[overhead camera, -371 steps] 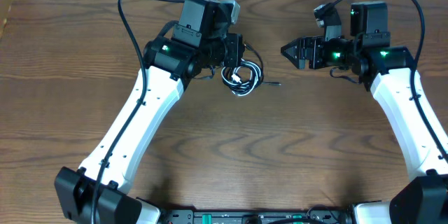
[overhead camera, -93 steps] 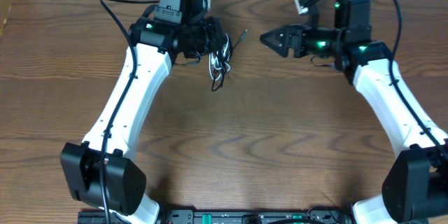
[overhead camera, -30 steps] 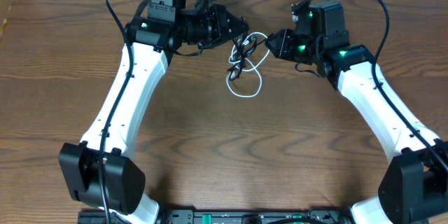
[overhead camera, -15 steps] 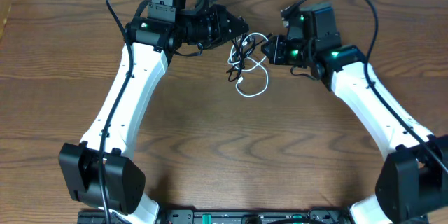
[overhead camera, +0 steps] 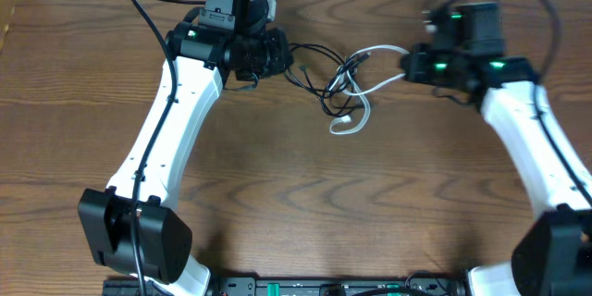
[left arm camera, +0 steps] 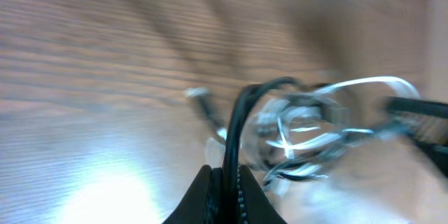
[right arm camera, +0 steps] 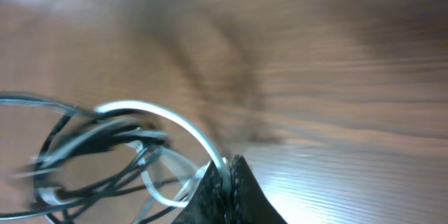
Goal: Untangle cables
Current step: 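Pull the white cable rightward with the right gripper, left gripper holding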
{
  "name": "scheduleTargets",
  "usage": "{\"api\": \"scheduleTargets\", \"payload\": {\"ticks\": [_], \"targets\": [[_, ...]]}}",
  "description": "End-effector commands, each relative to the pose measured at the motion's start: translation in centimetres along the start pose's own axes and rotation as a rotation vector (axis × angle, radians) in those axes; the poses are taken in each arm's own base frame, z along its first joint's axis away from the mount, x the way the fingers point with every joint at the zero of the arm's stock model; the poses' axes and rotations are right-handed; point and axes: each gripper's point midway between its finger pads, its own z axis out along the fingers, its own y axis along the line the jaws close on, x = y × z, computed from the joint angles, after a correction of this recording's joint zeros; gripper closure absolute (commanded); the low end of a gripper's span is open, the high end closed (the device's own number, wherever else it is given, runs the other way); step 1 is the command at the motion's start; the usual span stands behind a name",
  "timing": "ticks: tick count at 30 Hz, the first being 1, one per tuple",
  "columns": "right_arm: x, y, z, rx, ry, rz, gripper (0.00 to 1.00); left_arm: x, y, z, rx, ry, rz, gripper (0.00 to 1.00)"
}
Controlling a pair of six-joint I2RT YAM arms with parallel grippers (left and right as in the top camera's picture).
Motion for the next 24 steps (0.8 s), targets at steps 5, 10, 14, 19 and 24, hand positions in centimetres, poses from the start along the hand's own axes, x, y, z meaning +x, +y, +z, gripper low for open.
{"api": "scheduleTargets", "payload": {"ticks": [5, 10, 14, 19, 24], "targets": [[-1.4, -6.6, -4.1, 0.122, -0.039, 0.086, 0.99, -0.8, 2.7, -0.4, -0.153, -0.045, 0.079, 0.92], [-0.7, -9.2, -5.2, 0.164, -0.016, 0.112, 0.99, -0.6, 3.2, -0.5, -0.181, -0.037, 0.077, 0.92], [0.1, -12.1, -6.3, 0.274, 0.003, 0.165, 0.99, -0.5, 3.4, -0.5, -0.191, -0.032, 0.079, 0.92], [1.6, -16.9, -8.6, 0.488, 0.019, 0.279, 0.99, -0.5, 3.4, -0.6, -0.194, -0.034, 0.081, 0.92], [2.5, -19.0, -9.9, 0.589, 0.016, 0.377, 0.99, -0.6, 3.8, -0.6, -0.215, -0.04, 0.082, 0.92]]}}
